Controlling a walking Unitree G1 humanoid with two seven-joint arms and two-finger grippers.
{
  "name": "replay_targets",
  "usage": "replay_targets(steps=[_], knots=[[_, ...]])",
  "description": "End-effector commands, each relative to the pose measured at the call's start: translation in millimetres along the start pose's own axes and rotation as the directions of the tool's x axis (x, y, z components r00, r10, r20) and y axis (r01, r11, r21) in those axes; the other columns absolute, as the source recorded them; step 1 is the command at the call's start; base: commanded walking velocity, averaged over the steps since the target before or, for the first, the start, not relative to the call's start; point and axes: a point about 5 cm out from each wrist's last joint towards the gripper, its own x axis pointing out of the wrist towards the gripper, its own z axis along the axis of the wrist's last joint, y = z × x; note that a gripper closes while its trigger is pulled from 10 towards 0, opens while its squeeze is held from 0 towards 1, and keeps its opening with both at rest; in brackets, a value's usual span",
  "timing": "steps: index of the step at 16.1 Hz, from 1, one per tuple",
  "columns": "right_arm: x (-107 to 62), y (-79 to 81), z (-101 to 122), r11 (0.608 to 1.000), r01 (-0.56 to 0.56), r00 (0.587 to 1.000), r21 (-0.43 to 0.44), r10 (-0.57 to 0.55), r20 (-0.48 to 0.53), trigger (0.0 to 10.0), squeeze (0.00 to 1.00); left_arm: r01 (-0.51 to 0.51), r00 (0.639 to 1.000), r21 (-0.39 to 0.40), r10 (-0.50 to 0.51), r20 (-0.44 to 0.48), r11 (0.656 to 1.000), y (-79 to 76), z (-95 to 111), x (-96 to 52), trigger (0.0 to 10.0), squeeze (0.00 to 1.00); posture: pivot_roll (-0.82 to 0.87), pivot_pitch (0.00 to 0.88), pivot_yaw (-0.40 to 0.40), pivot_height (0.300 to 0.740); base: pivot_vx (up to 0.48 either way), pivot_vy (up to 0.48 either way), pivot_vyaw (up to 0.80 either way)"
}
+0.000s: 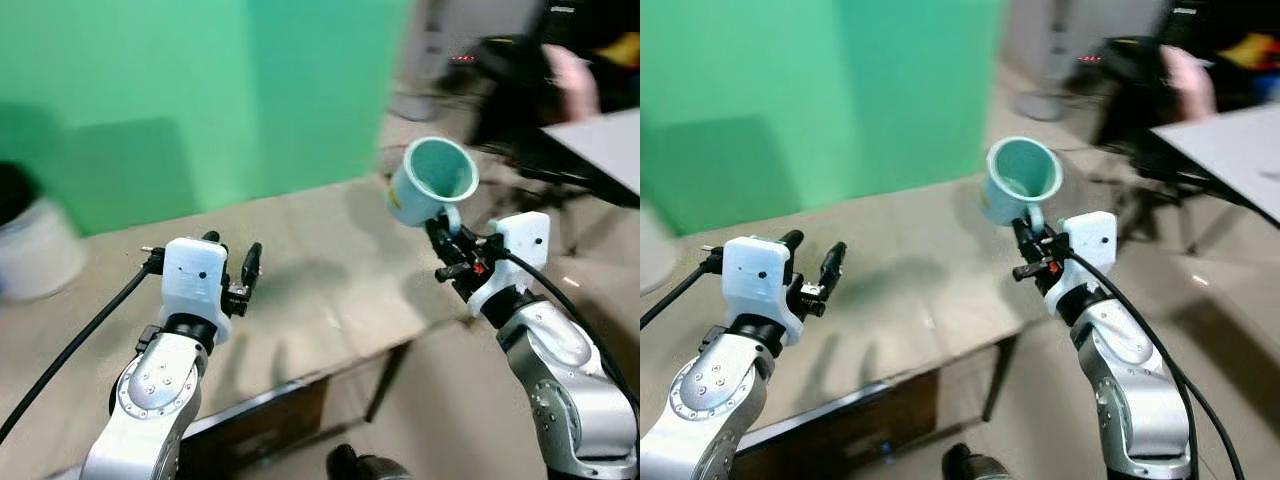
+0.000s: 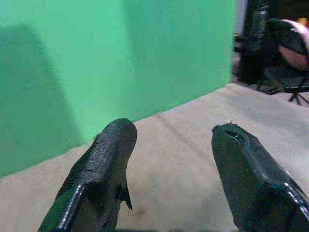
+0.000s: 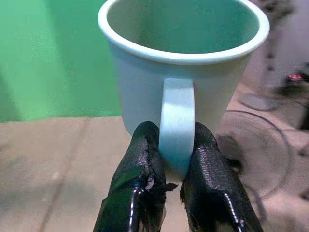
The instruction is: Setting the table
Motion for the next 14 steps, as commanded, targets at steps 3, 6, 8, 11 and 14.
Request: replay_targets(steps=[3,6,8,11,14], knots=[[-0.7,-12.0,-1,0.995,0.098,0.995,0.028,-0.097,-0.032,10.0,0.0,-0.036,0.999,-0.02,0.036,0.006,0.999,2.4,0,-1.9,10.0,0.0,-0.09,0.015,-0.001,0.74,0.0,0.0,-0.79],[-5.0,-19.2,-5,0.99,0.14,0.987,-0.025,-0.142,-0.075,10.0,0.0,-0.041,0.999,-0.007,0.041,0.0,0.999,2.9,-1,-4.2,10.0,0.0,-0.08,0.015,0.001,0.74,0.0,0.0,-0.79],[-7.6,-20.2,-6,0.988,0.148,0.984,-0.053,-0.152,-0.09,10.0,0.0,-0.043,0.999,-0.014,0.043,-0.004,0.999,2.6,-2,-5.3,10.0,0.0,-0.09,0.016,0.008,0.74,0.0,0.0,-0.79],[-8.7,-23.5,-8,0.983,0.176,0.978,-0.058,-0.182,-0.102,10.0,0.0,-0.047,0.999,-0.015,0.047,0.003,0.999,1.9,-2,-4.2,10.0,0.0,-0.09,0.019,0.013,0.74,0.0,0.0,-0.8],[-12.1,-26.8,-9,0.976,0.204,0.971,-0.076,-0.212,-0.113,10.0,0.0,-0.049,0.998,-0.014,0.05,0.023,0.999,2.6,0,-2.2,10.0,0.0,-0.1,0.018,0.012,0.74,0.0,0.0,-0.8]])
